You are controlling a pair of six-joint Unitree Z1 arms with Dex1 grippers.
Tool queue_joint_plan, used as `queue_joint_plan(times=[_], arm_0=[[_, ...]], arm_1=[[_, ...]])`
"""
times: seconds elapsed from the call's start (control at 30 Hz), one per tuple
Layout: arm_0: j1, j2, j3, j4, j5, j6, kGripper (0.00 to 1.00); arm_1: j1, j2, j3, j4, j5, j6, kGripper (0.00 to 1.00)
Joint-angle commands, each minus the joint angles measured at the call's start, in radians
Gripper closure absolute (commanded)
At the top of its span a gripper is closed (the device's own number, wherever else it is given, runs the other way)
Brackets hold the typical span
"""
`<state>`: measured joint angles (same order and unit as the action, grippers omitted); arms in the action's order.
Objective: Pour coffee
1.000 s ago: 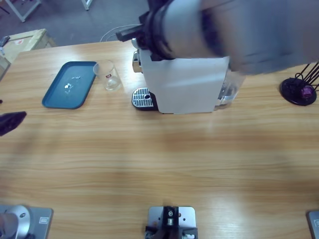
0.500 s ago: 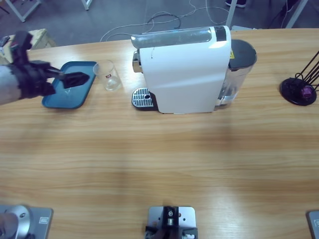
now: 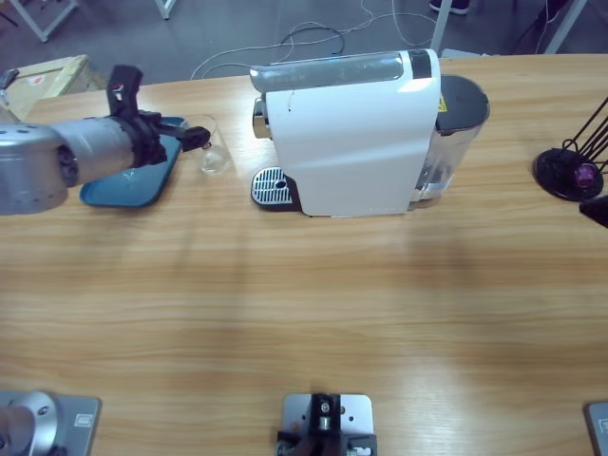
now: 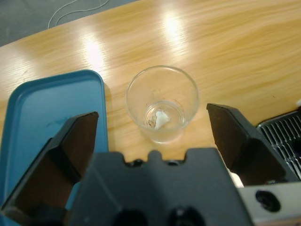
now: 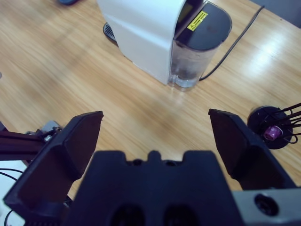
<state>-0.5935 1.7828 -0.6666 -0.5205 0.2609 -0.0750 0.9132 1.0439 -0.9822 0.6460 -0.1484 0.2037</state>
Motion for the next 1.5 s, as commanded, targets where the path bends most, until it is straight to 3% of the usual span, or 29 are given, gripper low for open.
queue_joint_plan(times=[0.03, 0.3, 0.4, 0.47, 0.53, 0.73, 0.83, 1.03, 1.13, 1.27, 1.5], arm_0=[[0.046, 0.148, 0.006, -0.122, -0.082, 0.006, 0.018], [0.071, 0.221, -0.016, -0.179, -0.116, 0.004, 0.037], [0.073, 0.231, -0.015, -0.190, -0.128, 0.006, 0.249], [0.073, 0.232, -0.015, -0.193, -0.133, 0.010, 0.492], [0.073, 0.228, -0.011, -0.192, -0.152, 0.019, 0.634], [0.073, 0.186, 0.022, -0.183, -0.195, 0.044, 0.656], [0.073, 0.082, 0.050, -0.160, -0.300, 0.067, 0.736], [0.073, -0.191, 0.082, 0.105, -0.458, 0.181, 0.813], [0.073, -0.182, 0.072, 0.130, -0.474, 0.220, 0.816], [0.038, -0.121, 0.046, 0.129, -0.474, 0.268, 0.890], [-0.035, -0.004, -0.031, 0.125, -0.474, 0.287, 0.897]], arm_1=[[-0.008, -0.042, 0.083, -0.029, 0.013, 0.027, 0.000], [-0.035, -0.044, 0.119, -0.066, 0.015, 0.031, 0.000], [-0.046, -0.044, 0.126, -0.076, 0.016, 0.029, 0.000], [-0.051, -0.043, 0.130, -0.078, 0.015, 0.027, 0.000], [-0.060, -0.048, 0.138, -0.080, 0.015, 0.025, 0.000], [-0.077, -0.083, 0.151, -0.079, 0.013, 0.020, 0.000], [-0.077, -0.105, 0.156, -0.073, 0.015, 0.020, 0.000], [-0.099, -0.179, 0.181, -0.049, 0.046, -0.002, 0.000], [-0.113, -0.198, 0.203, -0.046, 0.065, -0.009, 0.000], [-0.114, -0.229, 0.232, -0.046, 0.071, -0.009, 0.000], [-0.114, -0.245, 0.235, -0.046, 0.076, -0.009, 0.000]])
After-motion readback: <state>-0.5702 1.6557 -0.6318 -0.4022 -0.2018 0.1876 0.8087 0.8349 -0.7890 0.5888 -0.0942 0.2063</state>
